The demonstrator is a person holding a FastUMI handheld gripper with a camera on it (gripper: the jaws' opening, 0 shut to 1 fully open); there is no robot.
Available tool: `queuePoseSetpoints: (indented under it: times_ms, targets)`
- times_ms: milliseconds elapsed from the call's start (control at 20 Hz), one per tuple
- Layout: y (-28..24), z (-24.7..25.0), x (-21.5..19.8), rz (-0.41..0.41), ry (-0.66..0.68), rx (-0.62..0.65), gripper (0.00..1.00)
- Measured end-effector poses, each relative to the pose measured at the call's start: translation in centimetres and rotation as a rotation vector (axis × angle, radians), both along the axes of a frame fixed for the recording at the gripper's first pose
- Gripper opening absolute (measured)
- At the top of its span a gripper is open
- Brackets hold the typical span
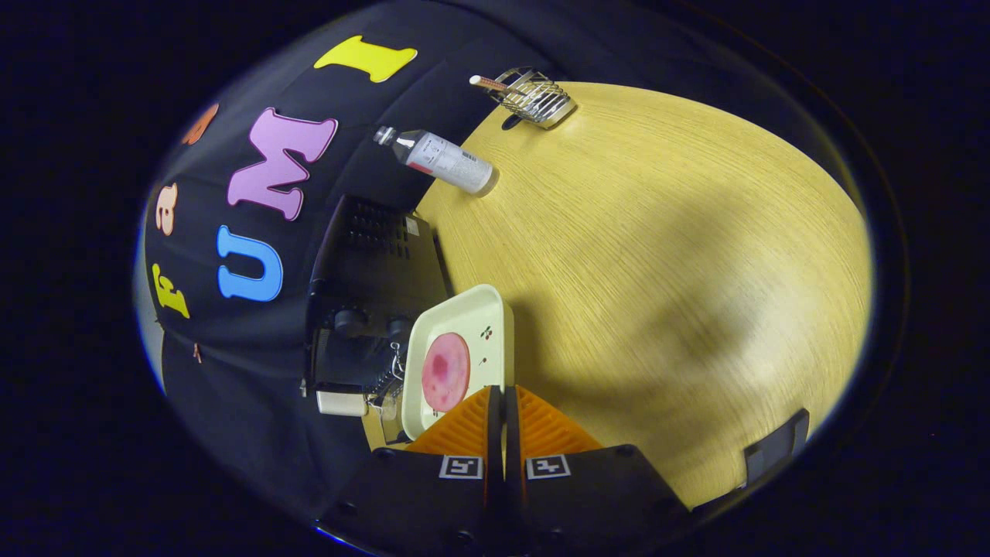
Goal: Open the toaster oven, put the food inside, and close the toaster oven door.
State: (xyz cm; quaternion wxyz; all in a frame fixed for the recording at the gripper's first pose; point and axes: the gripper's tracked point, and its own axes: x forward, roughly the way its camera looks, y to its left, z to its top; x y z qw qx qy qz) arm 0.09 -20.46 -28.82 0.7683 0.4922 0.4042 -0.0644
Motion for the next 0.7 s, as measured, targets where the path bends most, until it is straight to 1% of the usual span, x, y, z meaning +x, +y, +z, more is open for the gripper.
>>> queuePoseSetpoints:
  times_ms: [200,400,700]
  targets:
    - [0.7,2.1,-0.7,-0.053,-0.026,-0.003,0.06]
    - [2.3,3.9,-2.3,-0.129,-0.047,-0.001,0.06]
    - [7.9,5.0,-4.2,-0.215,-0.065,0.02,0.06]
